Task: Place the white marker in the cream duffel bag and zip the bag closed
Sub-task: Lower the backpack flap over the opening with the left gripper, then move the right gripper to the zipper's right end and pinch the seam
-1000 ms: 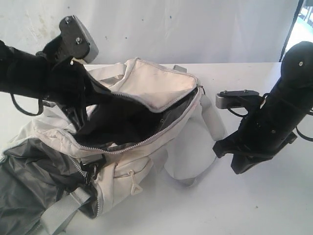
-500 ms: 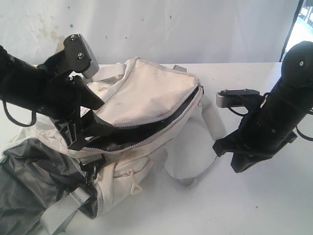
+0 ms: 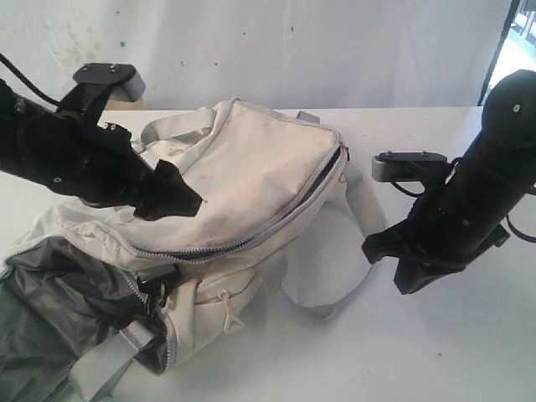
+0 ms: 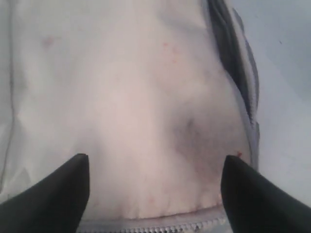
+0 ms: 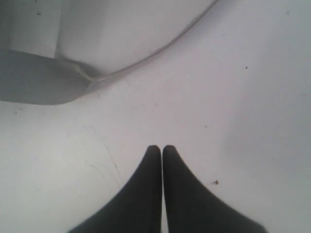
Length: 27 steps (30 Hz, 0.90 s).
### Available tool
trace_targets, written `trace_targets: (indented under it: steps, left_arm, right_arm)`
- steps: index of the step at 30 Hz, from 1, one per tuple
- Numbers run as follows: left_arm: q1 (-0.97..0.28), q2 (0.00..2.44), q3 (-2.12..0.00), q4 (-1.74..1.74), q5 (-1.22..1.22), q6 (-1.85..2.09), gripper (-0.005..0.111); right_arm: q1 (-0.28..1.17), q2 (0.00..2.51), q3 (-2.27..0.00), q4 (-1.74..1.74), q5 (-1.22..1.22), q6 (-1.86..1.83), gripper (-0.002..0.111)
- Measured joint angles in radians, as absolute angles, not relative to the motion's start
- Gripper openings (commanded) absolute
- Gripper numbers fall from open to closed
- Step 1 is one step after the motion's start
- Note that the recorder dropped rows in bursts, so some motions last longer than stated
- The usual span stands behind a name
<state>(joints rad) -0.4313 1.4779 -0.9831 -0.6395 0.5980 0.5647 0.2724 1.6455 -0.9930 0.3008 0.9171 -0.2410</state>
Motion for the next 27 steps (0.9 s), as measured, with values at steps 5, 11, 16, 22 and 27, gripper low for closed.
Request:
trace_targets:
  steps: [5,11,16,22,27]
  left_arm:
    - [-0.421,1.478,-0.983,-0.48,0.567,0.216,0.075]
    - [-0.328,1.478,-0.983,-0.374,0.68,-0.024,0.08]
    - [-0.259,1.478,-0.983,-0.361,0.805,-0.086,0.081]
    - [-0.242,1.48,-0.985,-0.357,0.787,-0.145,0.081]
    - [-0.24,1.536,-0.985,-0.403,0.77,-0.205,0.081]
  right_arm:
    - [0.27,1.646,-0.993,0.303,0.912,-0.189,0.0]
    - [0.216,1.646,-1.037,0.304,0.886,-0.136,0.0]
    - [0.193,1.649,-1.091,0.307,0.841,-0.134,0.017]
    - [0.192,1.685,-1.15,0.345,0.685,-0.134,0.042]
    - [0.192,1.709,-1.212,0.476,0.575,-0.163,0.043]
